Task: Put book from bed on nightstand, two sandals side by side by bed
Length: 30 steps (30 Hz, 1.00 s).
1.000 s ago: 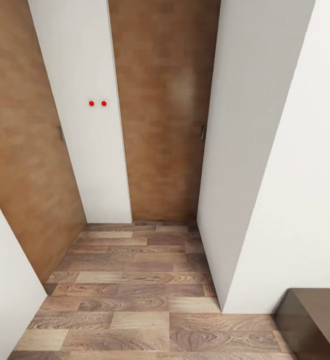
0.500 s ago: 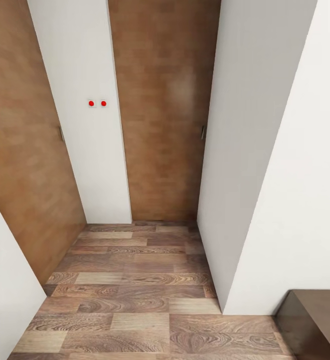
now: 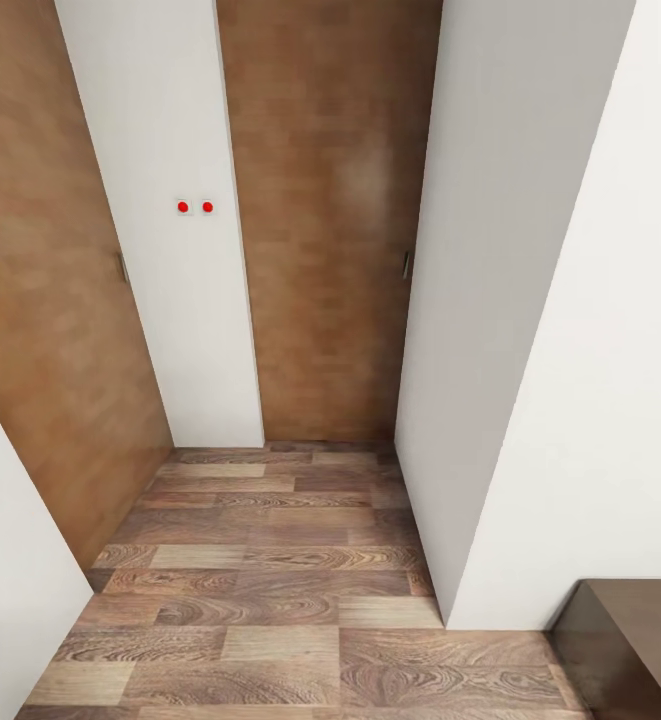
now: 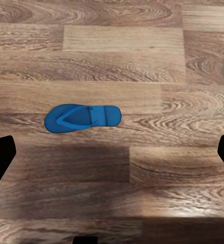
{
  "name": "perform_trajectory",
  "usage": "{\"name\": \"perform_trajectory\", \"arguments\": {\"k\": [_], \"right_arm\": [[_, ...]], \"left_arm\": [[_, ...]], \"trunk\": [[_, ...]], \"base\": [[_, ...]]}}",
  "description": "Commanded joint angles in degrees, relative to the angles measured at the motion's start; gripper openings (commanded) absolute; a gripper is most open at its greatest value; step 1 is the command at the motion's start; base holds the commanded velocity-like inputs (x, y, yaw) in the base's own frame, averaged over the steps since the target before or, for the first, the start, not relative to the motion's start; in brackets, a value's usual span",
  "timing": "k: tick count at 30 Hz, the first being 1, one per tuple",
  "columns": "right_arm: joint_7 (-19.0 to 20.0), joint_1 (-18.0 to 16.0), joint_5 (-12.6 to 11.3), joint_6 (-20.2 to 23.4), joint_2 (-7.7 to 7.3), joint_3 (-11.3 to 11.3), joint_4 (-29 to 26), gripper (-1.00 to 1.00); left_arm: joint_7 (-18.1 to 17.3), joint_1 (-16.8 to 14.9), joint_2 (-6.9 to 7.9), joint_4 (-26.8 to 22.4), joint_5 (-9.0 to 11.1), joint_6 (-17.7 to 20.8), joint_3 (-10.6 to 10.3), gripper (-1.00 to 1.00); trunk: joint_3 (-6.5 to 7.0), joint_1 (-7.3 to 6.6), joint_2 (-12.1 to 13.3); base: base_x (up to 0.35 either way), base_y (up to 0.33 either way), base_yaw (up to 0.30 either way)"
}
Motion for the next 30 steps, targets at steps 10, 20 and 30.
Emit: {"name": "perform_trajectory", "arguments": {"k": [10, 20, 30], "right_arm": [[0.07, -0.01, -0.02, -0.12, 0.02, -0.18, 0.0, 1.0], [0.13, -0.02, -0.01, -0.13, 0.02, -0.18, 0.0, 1.0], [0.13, 0.0, -0.01, -0.13, 0.02, -0.18, 0.0, 1.0]], "left_arm": [[0.08, -3.89, 0.95, -23.67, -0.37, 24.91, 0.01, 1.0], [-11.0, -14.47, 9.03, -34.53, -11.96, 36.64, -5.42, 1.0], [-57.53, -18.7, 12.92, -35.18, -56.21, 38.4, -9.24, 1.0]], "trunk": [[-0.05, 0.0, -0.03], [-0.05, 0.0, -0.03], [-0.05, 0.0, -0.03]], "base": [[0.0, 0.0, 0.0], [0.0, 0.0, 0.0], [0.0, 0.0, 0.0]]}}
